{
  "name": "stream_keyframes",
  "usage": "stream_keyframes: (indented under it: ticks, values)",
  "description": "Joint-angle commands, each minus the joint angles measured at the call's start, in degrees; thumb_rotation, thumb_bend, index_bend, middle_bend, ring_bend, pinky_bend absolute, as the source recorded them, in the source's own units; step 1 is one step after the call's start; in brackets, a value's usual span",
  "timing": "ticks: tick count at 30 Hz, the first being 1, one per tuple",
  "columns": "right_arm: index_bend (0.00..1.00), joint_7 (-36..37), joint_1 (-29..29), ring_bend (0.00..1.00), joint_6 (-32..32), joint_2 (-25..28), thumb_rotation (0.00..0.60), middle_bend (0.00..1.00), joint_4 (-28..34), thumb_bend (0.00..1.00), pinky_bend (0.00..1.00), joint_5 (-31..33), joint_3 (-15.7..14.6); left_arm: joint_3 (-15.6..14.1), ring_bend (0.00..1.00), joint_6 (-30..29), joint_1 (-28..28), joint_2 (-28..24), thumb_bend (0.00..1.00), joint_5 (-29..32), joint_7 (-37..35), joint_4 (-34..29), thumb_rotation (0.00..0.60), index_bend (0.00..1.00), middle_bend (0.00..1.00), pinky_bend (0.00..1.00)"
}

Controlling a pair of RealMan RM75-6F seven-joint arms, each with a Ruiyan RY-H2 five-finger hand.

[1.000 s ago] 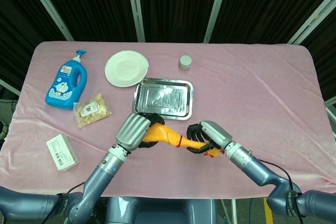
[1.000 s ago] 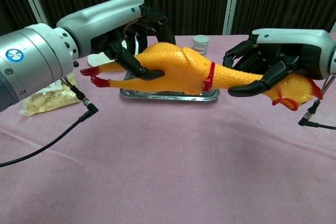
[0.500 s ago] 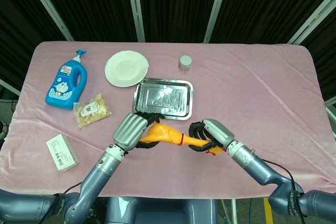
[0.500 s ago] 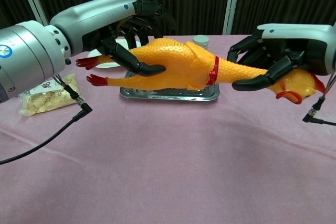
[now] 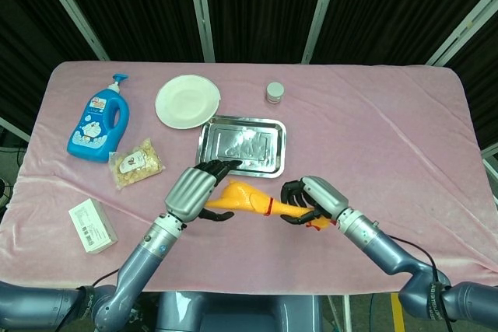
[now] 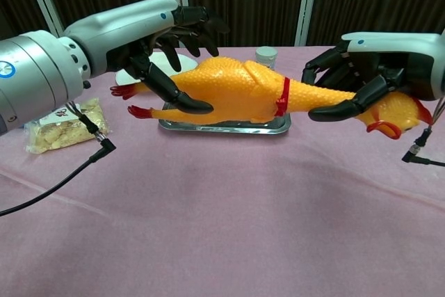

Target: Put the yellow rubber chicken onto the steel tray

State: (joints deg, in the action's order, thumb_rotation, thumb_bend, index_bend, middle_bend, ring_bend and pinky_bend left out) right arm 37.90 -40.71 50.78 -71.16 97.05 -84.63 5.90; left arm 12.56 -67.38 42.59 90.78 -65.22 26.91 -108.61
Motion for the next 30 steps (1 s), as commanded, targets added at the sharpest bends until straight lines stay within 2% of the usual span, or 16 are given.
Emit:
stream_keyframes:
  ticks: [1, 4, 5, 9, 12, 15, 20, 26, 28, 30]
  values:
    - [1.00, -0.17, -0.10, 0.76, -0.05, -0.08, 0.600, 0.75, 0.18, 0.57, 0.91, -0.05, 0.05, -0.16, 0.24, 0.20, 0.15, 0.12, 0.06, 0.21, 0.28, -0.17, 0.550, 0.19, 0.27, 0.33]
    - [1.00, -0.45, -0.19, 0.76, -0.07, -0.14, 0.600, 0.75, 0.52, 0.58, 0.91, -0.19, 0.07, -0.16, 0.28, 0.16, 0.29, 0.43, 0.17, 0.40, 0.61, -0.18, 0.551, 0.24, 0.32, 0.34]
    - [1.00, -0.52, -0.21, 0.76, -0.05, -0.18, 0.600, 0.75, 0.66, 0.58, 0.91, -0.24, 0.07, -0.20, 0.32, 0.29, 0.38, 0.54, 0.24, 0.54, 0.74, -0.17, 0.552, 0.28, 0.36, 0.35]
    - [1.00, -0.79, -0.22, 0.76, -0.05, -0.22, 0.600, 0.75, 0.99, 0.57, 0.91, -0.13, 0.09, -0.26, 0.47, 0.32, 0.72, 1.02, 0.46, 0.94, 1.64, 0.11, 0.554, 0.45, 0.55, 0.44]
    - [1.00, -0.98, -0.21, 0.76, -0.01, -0.22, 0.600, 0.75, 1.23, 0.58, 0.91, -0.06, 0.12, -0.58, 0.60, 1.02, 0.94, 0.96, 0.59, 0.61, 1.22, 0.06, 0.591, 0.61, 0.71, 0.55]
    - [1.00, -1.13, -0.23, 0.76, -0.05, -0.20, 0.600, 0.75, 1.42, 0.58, 0.91, 0.02, 0.14, -0.53, 0.70, 0.52, 0.76, 1.35, 0.68, -1.26, -0.47, 0.70, 0.600, 0.72, 0.82, 0.60]
    - [1.00, -1.45, -0.28, 0.76, -0.15, -0.28, 0.600, 0.75, 1.70, 0.58, 0.91, 0.20, 0.20, -0.81, 0.79, 0.14, 0.35, 1.52, 0.70, -3.09, -2.55, 1.19, 0.600, 0.83, 0.93, 0.64]
    - [1.00, -1.77, -0.23, 0.76, -0.03, -0.39, 0.600, 0.75, 1.91, 0.58, 0.91, 0.22, 0.18, -0.69, 0.82, 0.10, 0.15, 1.27, 0.70, -3.18, -3.14, 1.20, 0.600, 0.87, 0.97, 0.67]
    - [1.00, -1.85, -0.19, 0.76, -0.01, -0.40, 0.600, 0.75, 1.90, 0.58, 0.91, 0.26, 0.17, -0.65, 0.80, 0.10, 0.12, 1.20, 0.68, -3.05, -3.07, 1.12, 0.600, 0.85, 0.95, 0.66]
    - [1.00, -1.89, -0.14, 0.76, 0.00, -0.36, 0.600, 0.75, 1.86, 0.58, 0.91, 0.31, 0.14, -0.64, 0.73, -0.01, 0.05, 1.16, 0.58, -3.11, -3.07, 1.11, 0.600, 0.73, 0.84, 0.63]
